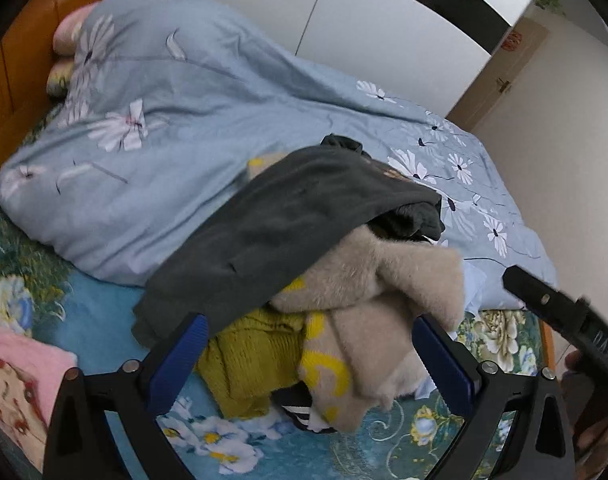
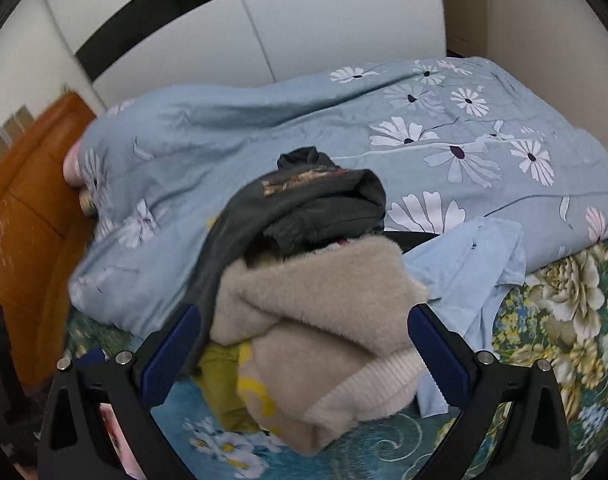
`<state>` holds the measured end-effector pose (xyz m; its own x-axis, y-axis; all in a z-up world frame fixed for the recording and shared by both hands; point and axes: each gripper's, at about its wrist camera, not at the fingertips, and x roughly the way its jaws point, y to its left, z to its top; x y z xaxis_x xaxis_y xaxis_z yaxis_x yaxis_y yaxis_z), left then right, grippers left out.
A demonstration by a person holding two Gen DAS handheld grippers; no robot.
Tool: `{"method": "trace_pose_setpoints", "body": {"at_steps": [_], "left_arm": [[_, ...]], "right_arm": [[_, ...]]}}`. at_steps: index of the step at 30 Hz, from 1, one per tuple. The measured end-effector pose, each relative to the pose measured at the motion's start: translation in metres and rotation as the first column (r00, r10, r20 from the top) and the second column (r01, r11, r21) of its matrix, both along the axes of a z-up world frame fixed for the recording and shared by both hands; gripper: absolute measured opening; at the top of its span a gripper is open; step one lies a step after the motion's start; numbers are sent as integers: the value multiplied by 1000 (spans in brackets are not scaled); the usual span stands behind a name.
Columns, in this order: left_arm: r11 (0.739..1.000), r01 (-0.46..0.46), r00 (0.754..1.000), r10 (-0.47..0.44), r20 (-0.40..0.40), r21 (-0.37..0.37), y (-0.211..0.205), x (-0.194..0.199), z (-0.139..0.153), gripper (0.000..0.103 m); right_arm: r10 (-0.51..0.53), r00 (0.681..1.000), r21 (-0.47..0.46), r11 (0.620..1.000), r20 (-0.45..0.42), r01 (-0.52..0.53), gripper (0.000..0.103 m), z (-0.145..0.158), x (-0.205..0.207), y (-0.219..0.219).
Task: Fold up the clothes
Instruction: 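Reach both grippers toward the dark grey sweatpants on the clothes pile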
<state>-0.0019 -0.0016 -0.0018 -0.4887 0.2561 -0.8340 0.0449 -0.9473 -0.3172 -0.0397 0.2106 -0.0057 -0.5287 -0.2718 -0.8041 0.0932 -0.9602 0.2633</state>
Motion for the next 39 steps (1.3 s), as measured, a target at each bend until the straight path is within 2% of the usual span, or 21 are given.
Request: {"method": "trace_pose_setpoints", "body": {"at_steps": [4,9,12,14,30,39], "left_arm": [[1000,-9,1000,8,-21,-12,-5,-3,-8,103],[999,-29,1000,29,6,42,-11,-10,-21,103],[994,-47,999,46,16,96,-32,-21,-30,103],[993,-54,998,52,22,104,-36,-24,-33,103],[995,-32,999,33,-9,98,-24,-26,-40,103],[993,-58,998,61,-31,99,-25,-27,-44,103]], "right_arm": [[11,1000,20,1000,-4,-11,103,-3,-3,-2],[24,1000,44,999,-9,-24,103,-8,-7,-5],[32,999,59,998,-12,-31,103,-10,-10,-7],[37,999,69,997,-14,-36,103,-12,-11,-8],[77,997,102,992,-17,-75,103,-23,-17,-15],[43,999,107,993,-1,-42,103,-31,-21,-12]]}}
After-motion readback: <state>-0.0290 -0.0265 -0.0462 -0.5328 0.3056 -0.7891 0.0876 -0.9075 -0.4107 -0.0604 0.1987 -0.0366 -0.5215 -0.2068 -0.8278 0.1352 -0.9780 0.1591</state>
